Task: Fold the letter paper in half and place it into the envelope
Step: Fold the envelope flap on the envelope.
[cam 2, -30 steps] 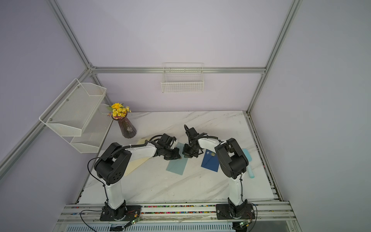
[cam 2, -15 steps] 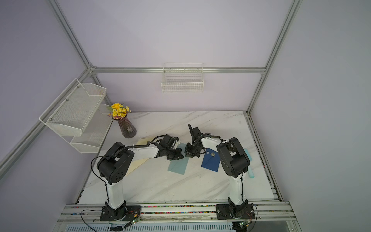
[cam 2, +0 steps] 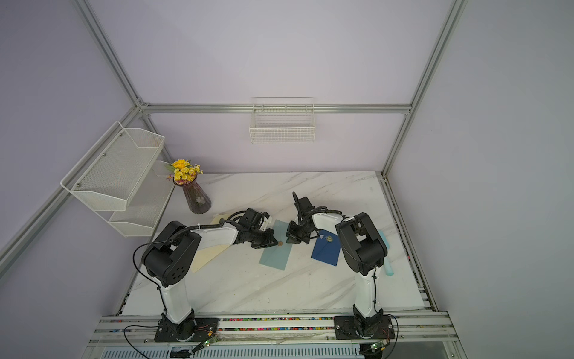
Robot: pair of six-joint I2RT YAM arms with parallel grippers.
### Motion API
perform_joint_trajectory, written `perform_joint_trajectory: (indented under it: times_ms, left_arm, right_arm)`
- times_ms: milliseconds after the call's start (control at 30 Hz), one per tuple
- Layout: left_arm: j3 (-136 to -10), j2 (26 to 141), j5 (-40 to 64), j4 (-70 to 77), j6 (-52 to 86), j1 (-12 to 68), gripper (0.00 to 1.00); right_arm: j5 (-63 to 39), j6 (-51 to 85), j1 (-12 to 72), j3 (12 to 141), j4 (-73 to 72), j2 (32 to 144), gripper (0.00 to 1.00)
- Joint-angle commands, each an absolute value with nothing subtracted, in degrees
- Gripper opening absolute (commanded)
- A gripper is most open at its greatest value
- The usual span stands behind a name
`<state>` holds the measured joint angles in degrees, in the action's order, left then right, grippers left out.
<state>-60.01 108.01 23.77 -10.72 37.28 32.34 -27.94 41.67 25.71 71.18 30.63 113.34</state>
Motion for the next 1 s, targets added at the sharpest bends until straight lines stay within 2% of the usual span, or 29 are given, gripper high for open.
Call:
perform_joint_trajectory:
  times_ms: [0, 200, 367, 700, 967]
  left_arm:
    - [-59.47, 111.59, 19.23, -17.84, 35.93, 34.87, 0.00]
    - [-61.58, 114.54, 19.60, -17.48, 37.23, 38.97, 0.00]
    - [-60.78, 114.89, 19.69, -16.26, 37.89, 38.82, 0.00]
    - [-57.67, 113.01, 21.30, -12.75, 39.51, 31.07, 0.00]
    - [-56.89, 112.05, 22.48, -12.54, 38.98, 28.48, 0.00]
  right_arm:
    - [-19.98, 41.40, 24.79, 68.55, 35.59, 116.73, 0.00]
    - [-20.35, 41.40, 24.70, 68.81, 35.51, 117.00, 0.00]
    - [-20.65, 41.66, 24.44, 68.85, 35.52, 117.12, 0.00]
    - [-20.39, 41.73, 23.89, 68.78, 35.62, 117.15, 0.00]
    - [-19.30, 42.10, 23.09, 70.42, 36.46, 118.24, 0.00]
